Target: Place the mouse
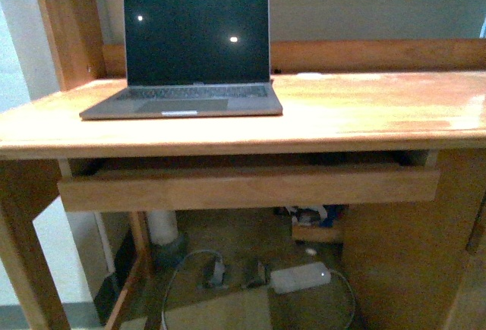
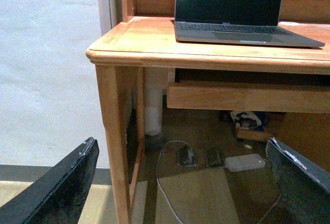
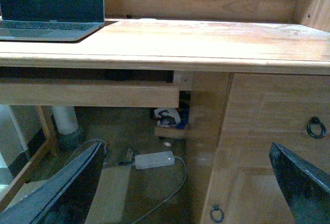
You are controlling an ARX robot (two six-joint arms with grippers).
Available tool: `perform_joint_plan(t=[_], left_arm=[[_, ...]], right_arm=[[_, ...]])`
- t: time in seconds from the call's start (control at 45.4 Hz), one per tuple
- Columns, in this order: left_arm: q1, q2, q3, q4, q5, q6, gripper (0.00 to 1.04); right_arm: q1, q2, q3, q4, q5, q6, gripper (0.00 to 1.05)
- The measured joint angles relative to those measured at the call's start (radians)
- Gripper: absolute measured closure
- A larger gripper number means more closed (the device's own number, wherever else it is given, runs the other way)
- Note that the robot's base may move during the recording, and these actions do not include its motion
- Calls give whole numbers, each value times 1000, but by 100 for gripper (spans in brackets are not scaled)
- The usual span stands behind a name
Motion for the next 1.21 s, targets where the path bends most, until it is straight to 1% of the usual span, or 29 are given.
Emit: perform_joint_plan(t=[0.176, 0.198, 0.242, 0.286, 0.33, 0.352, 0.374, 0.44, 0.506, 0.594, 0.616, 0.66, 0.705, 0.771, 0.969, 1.079, 1.167, 1.211], left_arm=[[0, 0, 0, 0, -1, 0, 7], [2, 10, 0, 19, 8, -6, 7], [31, 111, 5, 140, 59, -55, 7], [61, 224, 14, 208, 93, -114, 7], [96, 355, 16, 328, 150, -217, 7], [99, 430, 26, 398, 172, -262, 7], [96, 541, 51, 495, 185, -322, 7], [61, 802, 122, 714, 208, -464, 7], [29, 1047, 201, 860, 237, -586, 7], [5, 1337, 344, 949, 235, -756, 7], [1, 1401, 375, 978, 214, -789, 7], [-29, 1536, 443, 1045, 122, -817, 7], [-42, 1619, 468, 1050, 85, -832, 7], [-42, 1639, 448, 1037, 81, -843, 7], [-52, 1639, 456, 1067, 74, -865, 7], [-74, 1738, 531, 1104, 69, -914, 7], [-74, 1798, 565, 1108, 63, -964, 7], [-71, 1843, 579, 1139, 64, -1002, 7]], right_arm=[[0, 0, 0, 0, 0, 0, 7], [0, 0, 0, 0, 0, 0, 7], [0, 0, 0, 0, 0, 0, 7], [0, 0, 0, 0, -1, 0, 7], [0, 0, 0, 0, 0, 0, 7], [0, 0, 0, 0, 0, 0, 7], [0, 0, 0, 0, 0, 0, 7], [0, 0, 0, 0, 0, 0, 7], [0, 0, 0, 0, 0, 0, 7], [0, 0, 0, 0, 0, 0, 7], [0, 0, 0, 0, 0, 0, 7], [0, 0, 0, 0, 0, 0, 7], [0, 0, 0, 0, 0, 0, 7], [0, 0, 0, 0, 0, 0, 7], [0, 0, 0, 0, 0, 0, 7], [0, 0, 0, 0, 0, 0, 7], [0, 0, 0, 0, 0, 0, 7], [0, 0, 0, 0, 0, 0, 7]])
